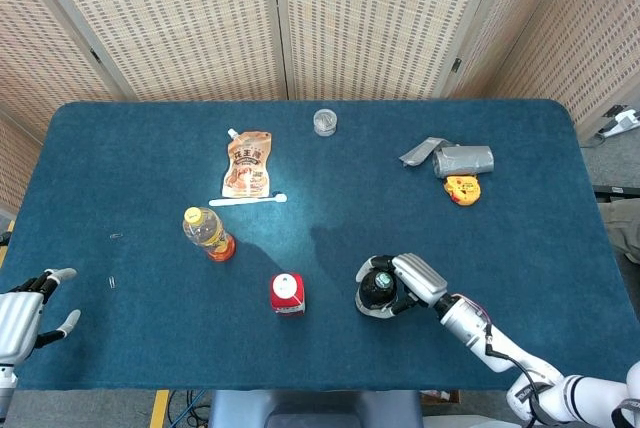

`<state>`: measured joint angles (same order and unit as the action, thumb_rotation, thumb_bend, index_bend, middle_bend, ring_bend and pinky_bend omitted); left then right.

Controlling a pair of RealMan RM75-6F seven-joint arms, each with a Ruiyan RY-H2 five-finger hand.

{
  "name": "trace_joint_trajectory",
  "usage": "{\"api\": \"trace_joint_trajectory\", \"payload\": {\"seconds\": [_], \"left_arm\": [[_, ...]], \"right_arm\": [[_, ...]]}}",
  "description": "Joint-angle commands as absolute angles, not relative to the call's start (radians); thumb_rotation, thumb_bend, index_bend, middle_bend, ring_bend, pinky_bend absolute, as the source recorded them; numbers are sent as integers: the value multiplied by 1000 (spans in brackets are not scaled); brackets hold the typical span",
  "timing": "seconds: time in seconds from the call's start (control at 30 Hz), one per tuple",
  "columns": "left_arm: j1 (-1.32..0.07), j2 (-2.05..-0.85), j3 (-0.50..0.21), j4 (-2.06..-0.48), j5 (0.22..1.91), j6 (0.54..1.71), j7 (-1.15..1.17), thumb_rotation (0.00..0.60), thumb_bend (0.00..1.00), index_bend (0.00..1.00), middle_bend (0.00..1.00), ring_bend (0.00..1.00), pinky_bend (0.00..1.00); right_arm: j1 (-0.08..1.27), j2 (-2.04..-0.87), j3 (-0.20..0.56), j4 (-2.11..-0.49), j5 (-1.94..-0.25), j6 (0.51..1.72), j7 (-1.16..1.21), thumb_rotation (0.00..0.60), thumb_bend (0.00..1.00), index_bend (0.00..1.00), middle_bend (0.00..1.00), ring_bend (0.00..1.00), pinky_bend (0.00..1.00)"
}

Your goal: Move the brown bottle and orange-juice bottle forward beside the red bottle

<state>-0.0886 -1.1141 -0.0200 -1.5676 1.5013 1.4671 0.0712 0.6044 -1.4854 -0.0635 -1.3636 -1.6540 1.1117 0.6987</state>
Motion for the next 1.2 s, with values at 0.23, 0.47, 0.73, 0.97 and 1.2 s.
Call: {"api": "trace_joint_trajectory", "payload": {"seconds": [0.23, 0.47, 0.73, 0.97, 1.2], "left_arm": [[-88, -1114, -21, -1568, 1500, 1467, 71, 600, 239, 512, 321, 398, 559], [-89, -1114, -21, -1568, 1500, 1466, 72, 600, 240, 512, 321, 398, 559], [-89, -1114, -21, -1568, 1498, 1464, 75, 600, 239, 512, 321, 398, 559], [-90, -1114, -21, -1569, 1495, 1461, 78, 600, 239, 512, 321, 398, 559], [-90, -1116, -23, -1567, 1495, 1462, 75, 600, 240, 474, 321, 398, 559]], "right_arm": [[599, -1516, -64, -1325, -1665, 1128, 672, 600, 161, 488, 527, 496, 645], [601, -1520, -73, -1307, -1688, 1142, 676, 600, 108, 450, 408, 392, 583], [603, -1509, -78, -1314, -1697, 1149, 656, 600, 1, 172, 228, 247, 481], [598, -1477, -77, -1353, -1702, 1169, 631, 600, 0, 85, 173, 205, 445], [578, -1398, -72, -1453, -1712, 1214, 511, 600, 0, 82, 171, 205, 442]]}}
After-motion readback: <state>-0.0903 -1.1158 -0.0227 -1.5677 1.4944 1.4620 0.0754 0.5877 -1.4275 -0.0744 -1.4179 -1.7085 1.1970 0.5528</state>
